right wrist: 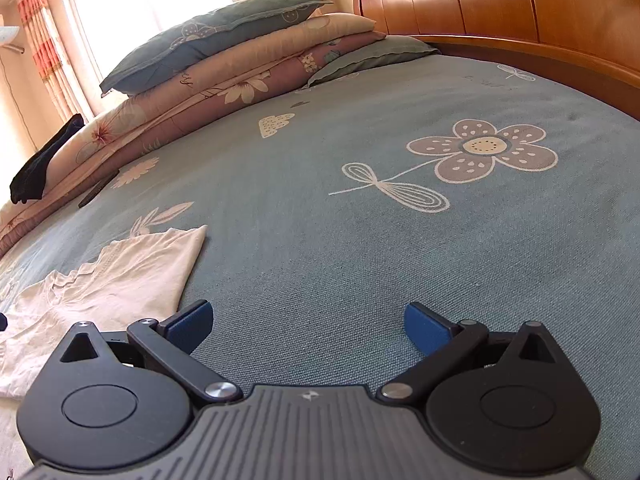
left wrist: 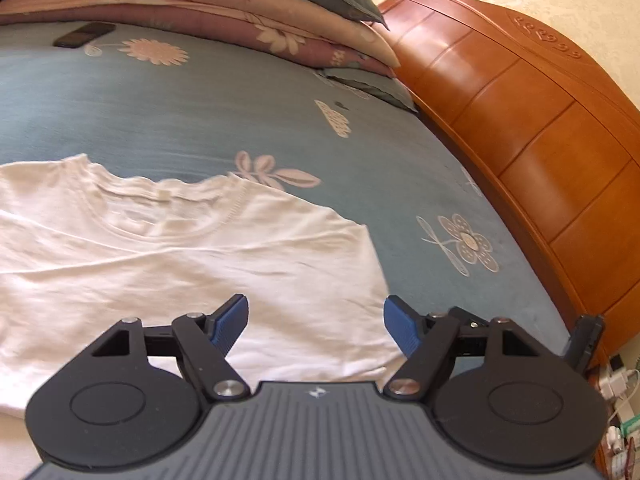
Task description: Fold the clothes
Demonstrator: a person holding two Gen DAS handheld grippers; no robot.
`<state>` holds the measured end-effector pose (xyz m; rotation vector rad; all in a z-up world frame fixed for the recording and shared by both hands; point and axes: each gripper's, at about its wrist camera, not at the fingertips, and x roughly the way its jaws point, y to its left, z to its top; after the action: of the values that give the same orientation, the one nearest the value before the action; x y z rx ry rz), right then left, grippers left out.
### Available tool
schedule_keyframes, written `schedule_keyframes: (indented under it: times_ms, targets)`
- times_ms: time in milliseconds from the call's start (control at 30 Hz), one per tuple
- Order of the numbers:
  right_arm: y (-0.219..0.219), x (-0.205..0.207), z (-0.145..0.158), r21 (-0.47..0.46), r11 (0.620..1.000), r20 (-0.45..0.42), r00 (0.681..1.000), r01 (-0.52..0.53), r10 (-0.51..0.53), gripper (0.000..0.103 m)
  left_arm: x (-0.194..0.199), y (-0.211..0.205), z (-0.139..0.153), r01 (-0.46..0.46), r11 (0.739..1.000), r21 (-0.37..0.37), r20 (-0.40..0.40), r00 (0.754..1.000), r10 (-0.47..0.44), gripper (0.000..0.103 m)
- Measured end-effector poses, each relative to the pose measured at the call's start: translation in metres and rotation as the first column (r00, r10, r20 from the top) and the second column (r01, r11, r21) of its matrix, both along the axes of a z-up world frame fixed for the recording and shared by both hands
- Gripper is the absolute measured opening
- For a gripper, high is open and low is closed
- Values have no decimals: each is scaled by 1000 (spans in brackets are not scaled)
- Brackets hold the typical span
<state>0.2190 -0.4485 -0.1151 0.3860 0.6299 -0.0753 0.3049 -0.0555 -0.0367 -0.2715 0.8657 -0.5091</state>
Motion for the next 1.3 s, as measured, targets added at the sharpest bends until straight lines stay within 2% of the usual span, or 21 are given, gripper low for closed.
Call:
schedule_keyframes:
  times_ms: [33, 100, 167, 233, 333, 400, 433, 467, 533, 700, 767, 967, 1067, 1100, 1167, 1233, 1300]
  targets:
    - [0, -1, 2, 20, 1000, 9, 1000, -12, 11, 103, 1, 17, 0, -46, 999, 8, -5, 999, 46, 75]
    - [-3, -7, 6, 127, 990, 72, 996, -63, 54, 103, 2, 49, -2, -136, 991, 23, -16, 991, 136, 75]
    - [-4, -11, 7, 225, 966, 122, 987, -126, 100, 103, 0, 77, -13, -220, 975, 21, -46, 974, 220, 75]
    - [-1, -11, 7, 263, 950, 147, 980, -168, 132, 103, -2, 105, -23, -302, 953, 25, -70, 950, 303, 75]
    - [5, -12, 9, 255, 949, 157, 977, -184, 147, 103, -2, 133, -23, -413, 907, 82, -22, 909, 416, 73]
    - [7, -11, 9, 242, 953, 149, 978, -181, 148, 103, 4, 146, -21, -438, 892, 117, 7, 898, 440, 72]
    - [8, -10, 8, 239, 954, 144, 978, -179, 147, 103, 8, 149, -21, -442, 885, 143, 19, 896, 444, 62]
    - [8, -9, 8, 238, 955, 140, 979, -177, 147, 103, 11, 148, -23, -431, 884, 179, 32, 901, 433, 48]
    - [7, -9, 7, 245, 954, 133, 981, -173, 144, 103, 16, 146, -27, -408, 878, 249, 55, 912, 407, 34]
    - [7, -8, 5, 245, 955, 119, 983, -165, 140, 103, 25, 143, -40, -341, 843, 415, 101, 939, 330, 34]
    - [8, -7, 4, 245, 955, 111, 984, -164, 141, 103, 26, 143, -47, -326, 827, 458, 115, 944, 309, 34]
    - [11, -5, 0, 234, 958, 90, 984, -168, 151, 103, 17, 152, -52, -280, 863, 421, 115, 960, 255, 39]
    - [13, -5, -1, 226, 960, 87, 985, -166, 150, 103, 14, 151, -52, -265, 862, 432, 127, 964, 233, 37]
    - [13, -5, -1, 223, 960, 87, 985, -168, 152, 103, 13, 147, -52, -267, 853, 448, 139, 964, 228, 34]
    - [14, -5, -1, 220, 961, 86, 985, -167, 152, 103, 10, 137, -48, -255, 840, 479, 171, 966, 196, 9]
    - [13, -5, -1, 222, 961, 85, 985, -166, 150, 103, 7, 127, -44, -237, 830, 505, 201, 967, 154, 8]
    - [13, -6, -1, 224, 960, 87, 985, -165, 149, 103, 7, 122, -40, -247, 827, 505, 221, 963, 152, 7]
